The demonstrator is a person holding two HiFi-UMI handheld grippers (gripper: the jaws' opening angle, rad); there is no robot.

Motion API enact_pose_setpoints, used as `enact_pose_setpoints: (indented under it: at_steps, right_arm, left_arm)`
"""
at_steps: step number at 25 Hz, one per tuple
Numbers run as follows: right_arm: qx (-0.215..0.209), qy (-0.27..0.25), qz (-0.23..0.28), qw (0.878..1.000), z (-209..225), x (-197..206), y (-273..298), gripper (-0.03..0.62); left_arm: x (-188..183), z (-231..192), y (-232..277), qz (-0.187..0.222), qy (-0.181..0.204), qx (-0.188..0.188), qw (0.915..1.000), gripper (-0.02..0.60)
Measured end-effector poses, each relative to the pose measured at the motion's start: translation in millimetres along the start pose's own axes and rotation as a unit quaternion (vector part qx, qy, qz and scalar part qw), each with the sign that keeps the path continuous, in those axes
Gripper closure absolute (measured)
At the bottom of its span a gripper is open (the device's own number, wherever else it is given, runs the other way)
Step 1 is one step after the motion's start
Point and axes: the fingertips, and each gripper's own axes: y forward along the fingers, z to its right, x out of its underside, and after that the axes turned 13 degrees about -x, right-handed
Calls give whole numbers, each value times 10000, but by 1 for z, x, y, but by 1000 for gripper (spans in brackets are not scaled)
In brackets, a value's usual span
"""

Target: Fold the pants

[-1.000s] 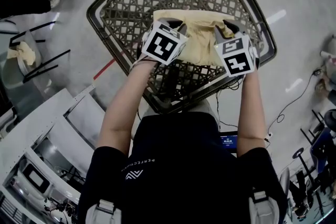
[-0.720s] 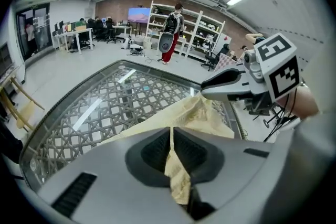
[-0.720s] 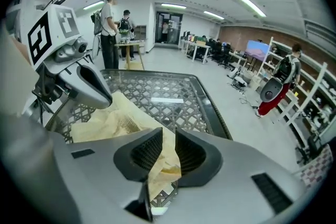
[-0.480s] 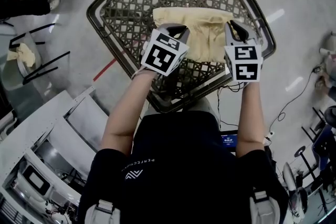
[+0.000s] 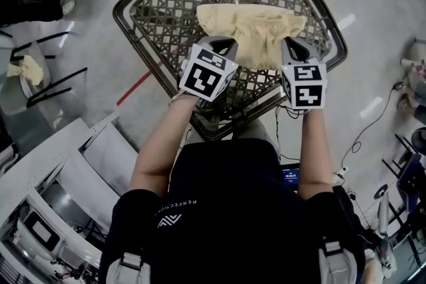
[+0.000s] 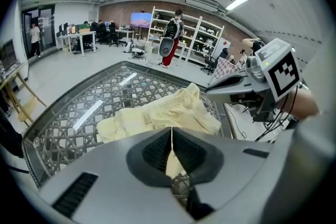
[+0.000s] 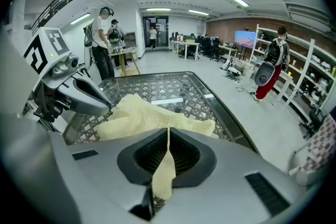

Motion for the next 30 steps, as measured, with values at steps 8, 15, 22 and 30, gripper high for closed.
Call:
enact_pose_setpoints:
  at_steps: [8,15,22,30]
  right_arm:
    - [-1,216,117,9997,-31,12,-21,553]
    - [-92,520,394,9978,-57,18,-39,554]
    - [-106,730,451,9963,-78,31,-54,554]
    - [-156,1002,554,9933,-98,40,-58,554]
  left_arm:
    - [20,11,-29,102,58,70,9999,568]
    - [29,18,-53,242,185,71,9995,566]
    - [44,27,-70,210,256,127,9994,567]
    - [68,29,-81,136,200,177,9996,568]
